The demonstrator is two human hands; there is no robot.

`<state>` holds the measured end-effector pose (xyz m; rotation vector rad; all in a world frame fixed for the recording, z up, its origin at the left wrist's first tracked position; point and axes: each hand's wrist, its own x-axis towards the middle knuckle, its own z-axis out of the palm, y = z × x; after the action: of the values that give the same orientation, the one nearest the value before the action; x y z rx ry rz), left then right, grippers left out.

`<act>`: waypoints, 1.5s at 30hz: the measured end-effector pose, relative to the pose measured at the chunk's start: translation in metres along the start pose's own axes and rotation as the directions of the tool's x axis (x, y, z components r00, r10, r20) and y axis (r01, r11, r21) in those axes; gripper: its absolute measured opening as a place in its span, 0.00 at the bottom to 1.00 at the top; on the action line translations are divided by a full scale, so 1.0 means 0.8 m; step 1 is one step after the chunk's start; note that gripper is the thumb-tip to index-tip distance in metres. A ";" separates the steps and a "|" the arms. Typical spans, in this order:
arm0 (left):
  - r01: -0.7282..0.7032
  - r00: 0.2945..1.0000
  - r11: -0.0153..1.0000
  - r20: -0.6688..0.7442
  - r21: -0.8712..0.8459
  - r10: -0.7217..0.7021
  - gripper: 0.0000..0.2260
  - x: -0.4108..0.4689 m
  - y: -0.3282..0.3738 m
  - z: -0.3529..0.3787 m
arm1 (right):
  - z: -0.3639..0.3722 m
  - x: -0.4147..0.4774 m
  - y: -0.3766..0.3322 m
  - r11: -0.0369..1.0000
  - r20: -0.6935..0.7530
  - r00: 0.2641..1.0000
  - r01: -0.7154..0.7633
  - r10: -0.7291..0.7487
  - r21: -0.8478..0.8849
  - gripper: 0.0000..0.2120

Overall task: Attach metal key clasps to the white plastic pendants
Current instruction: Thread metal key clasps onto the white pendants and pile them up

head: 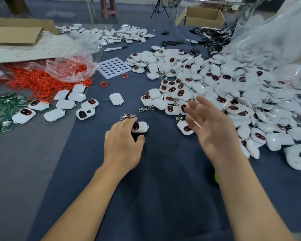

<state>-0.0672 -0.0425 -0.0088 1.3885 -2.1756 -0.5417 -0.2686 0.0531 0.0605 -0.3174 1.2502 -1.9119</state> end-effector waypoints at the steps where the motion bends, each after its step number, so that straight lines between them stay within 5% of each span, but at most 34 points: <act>1: -0.005 1.000 1.000 -0.008 -0.002 0.005 0.24 0.001 0.000 0.000 | 0.003 -0.006 0.014 0.990 0.008 1.000 -0.006 0.007 -0.138 0.12; 4: -0.011 1.000 0.998 -0.026 -0.054 0.010 0.15 0.000 0.000 -0.001 | 0.011 -0.028 0.060 0.886 0.046 0.999 0.028 -0.007 -0.463 0.15; 6: 0.011 0.999 0.995 -0.028 -0.102 -0.014 0.09 -0.002 -0.001 -0.004 | 0.018 -0.040 0.089 0.697 0.109 0.990 0.144 -0.095 -0.702 0.14; 8: 0.047 0.999 0.979 -0.011 -0.196 -0.050 0.08 -0.004 -0.002 -0.006 | 0.027 -0.049 0.105 0.523 0.175 0.974 0.226 -0.145 -0.822 0.16; 10: 0.058 0.998 0.945 0.009 -0.323 -0.058 0.08 -0.008 0.000 -0.009 | 0.029 -0.051 0.109 0.464 0.214 0.967 0.252 -0.136 -0.849 0.23; 17: -0.200 0.972 0.887 0.033 -0.417 0.234 0.16 -0.021 0.020 -0.014 | 0.013 -0.058 0.097 0.631 0.272 0.952 0.297 -0.138 -0.717 0.17; 20: -0.316 0.927 0.857 0.058 -0.406 0.369 0.24 -0.029 0.034 -0.007 | 0.009 -0.058 0.096 0.708 0.173 0.965 0.262 -0.197 -0.656 0.16; 24: -0.260 0.937 0.833 0.082 -0.489 0.340 0.24 -0.038 0.061 0.014 | -0.009 -0.063 0.089 0.839 -0.111 0.940 0.231 -0.323 -0.492 0.17; 28: -0.316 0.870 0.830 0.208 -0.460 0.447 0.20 -0.049 0.099 0.041 | -0.035 -0.074 0.080 0.801 -0.286 0.807 0.339 -0.517 -0.494 0.16; 34: -0.365 0.797 0.877 0.382 -0.313 0.468 0.13 -0.040 0.152 0.078 | -0.050 -0.069 0.064 0.744 -0.291 0.718 0.458 -0.632 -0.486 0.17; 37: -0.420 0.811 0.875 0.333 -0.240 0.481 0.06 -0.033 0.163 0.089 | -0.057 -0.060 0.060 0.772 -0.346 0.706 0.462 -0.619 -0.437 0.17; 40: -0.497 0.822 0.861 0.258 -0.107 0.507 0.10 -0.030 0.168 0.101 | -0.057 -0.055 0.061 0.800 -0.359 0.722 0.468 -0.591 -0.375 0.14; 45: -0.486 0.849 0.863 0.161 -0.135 0.503 0.04 -0.030 0.171 0.096 | -0.054 -0.058 0.062 0.793 -0.308 0.742 0.483 -0.595 -0.371 0.15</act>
<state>-0.2030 0.0395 0.0034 0.6956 -2.5039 -0.5796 -0.2405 0.1063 0.0077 -0.4829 1.8703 -2.3935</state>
